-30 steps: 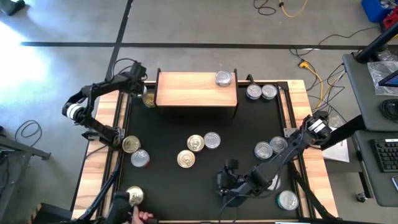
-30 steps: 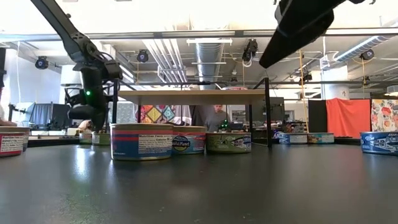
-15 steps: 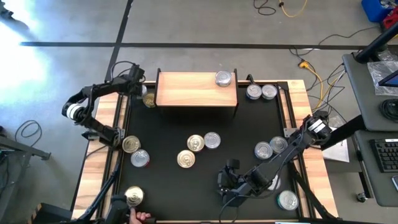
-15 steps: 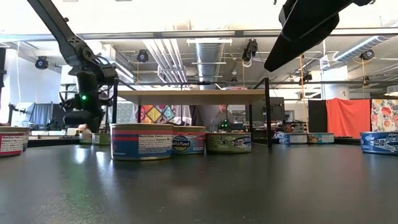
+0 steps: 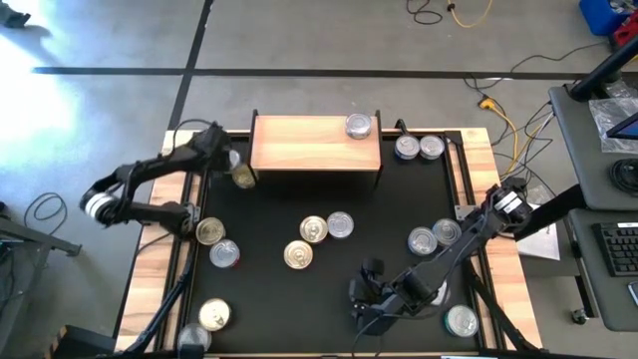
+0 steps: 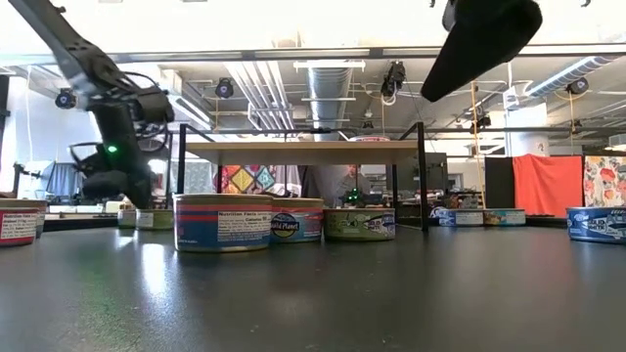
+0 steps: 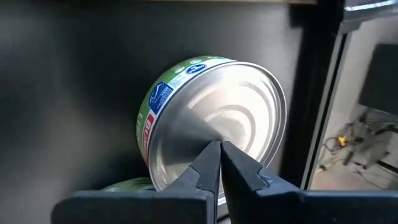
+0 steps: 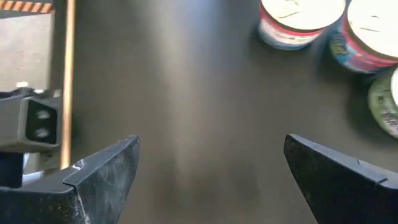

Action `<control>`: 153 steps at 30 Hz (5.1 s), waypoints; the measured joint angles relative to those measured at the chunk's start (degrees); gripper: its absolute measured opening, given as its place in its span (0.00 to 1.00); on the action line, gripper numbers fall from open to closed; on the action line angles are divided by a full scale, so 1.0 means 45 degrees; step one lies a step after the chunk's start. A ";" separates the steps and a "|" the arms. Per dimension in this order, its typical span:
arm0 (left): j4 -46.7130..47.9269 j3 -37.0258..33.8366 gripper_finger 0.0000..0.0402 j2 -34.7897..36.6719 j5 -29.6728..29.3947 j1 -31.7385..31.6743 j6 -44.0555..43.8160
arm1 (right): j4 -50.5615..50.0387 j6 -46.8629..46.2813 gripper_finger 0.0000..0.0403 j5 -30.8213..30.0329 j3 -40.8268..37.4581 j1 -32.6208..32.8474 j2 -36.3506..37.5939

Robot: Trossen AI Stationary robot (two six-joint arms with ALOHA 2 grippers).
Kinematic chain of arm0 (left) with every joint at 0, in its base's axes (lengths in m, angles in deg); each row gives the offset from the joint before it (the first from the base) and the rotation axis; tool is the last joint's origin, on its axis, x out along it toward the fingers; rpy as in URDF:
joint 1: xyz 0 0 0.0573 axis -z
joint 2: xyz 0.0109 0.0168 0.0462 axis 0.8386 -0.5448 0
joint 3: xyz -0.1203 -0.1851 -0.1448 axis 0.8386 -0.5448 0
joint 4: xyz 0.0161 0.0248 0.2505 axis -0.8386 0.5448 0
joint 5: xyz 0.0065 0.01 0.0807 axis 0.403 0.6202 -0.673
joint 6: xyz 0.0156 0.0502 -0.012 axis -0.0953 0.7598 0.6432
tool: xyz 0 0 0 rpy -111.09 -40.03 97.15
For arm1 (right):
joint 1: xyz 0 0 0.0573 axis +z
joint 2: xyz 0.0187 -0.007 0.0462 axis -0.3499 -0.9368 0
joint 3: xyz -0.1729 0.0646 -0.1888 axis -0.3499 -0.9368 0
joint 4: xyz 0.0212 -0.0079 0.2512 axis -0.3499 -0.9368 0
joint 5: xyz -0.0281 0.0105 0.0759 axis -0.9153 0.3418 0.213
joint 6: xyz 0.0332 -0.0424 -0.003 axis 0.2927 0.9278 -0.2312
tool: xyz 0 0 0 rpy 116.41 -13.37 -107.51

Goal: Stack canned seafood by type on shelf
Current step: Stack the light green tuna can on top of the light green tuna can on the shelf

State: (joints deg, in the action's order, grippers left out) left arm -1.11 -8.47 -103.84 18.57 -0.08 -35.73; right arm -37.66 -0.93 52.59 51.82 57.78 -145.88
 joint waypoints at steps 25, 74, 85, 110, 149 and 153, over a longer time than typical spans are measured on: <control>0.4006 -0.2105 0.00 0.4228 -0.3236 1.1179 -0.5863 | 0.1434 -0.2155 0.97 -0.0684 0.0097 0.2105 0.0000; 1.4745 1.1191 0.00 -0.7573 -0.5179 2.1349 0.4171 | 0.1646 -0.1442 0.97 -0.1988 0.0097 0.3038 0.0000; 0.9756 0.8190 0.00 -0.6531 -0.4243 1.8632 0.6863 | 0.1695 -0.1641 0.97 -0.1977 0.0097 0.3219 0.0000; 0.1477 0.9499 0.00 -0.7008 -0.3169 2.3334 1.2089 | 0.1714 -0.1088 0.97 -0.2554 0.0073 0.3259 -0.0029; 0.2145 1.1877 0.95 -1.1958 -0.6087 2.5105 1.1933 | 0.4726 0.1880 0.97 -0.1657 0.0053 0.0402 -0.3409; 0.3104 1.1846 0.95 -1.1842 -0.6601 2.5146 1.1810 | 0.5974 0.2477 0.97 -0.1059 0.0050 0.0138 -0.4001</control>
State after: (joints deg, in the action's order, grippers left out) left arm 12.86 44.84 -157.13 -11.14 113.07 17.42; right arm -10.78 10.22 47.82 52.04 58.40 -163.88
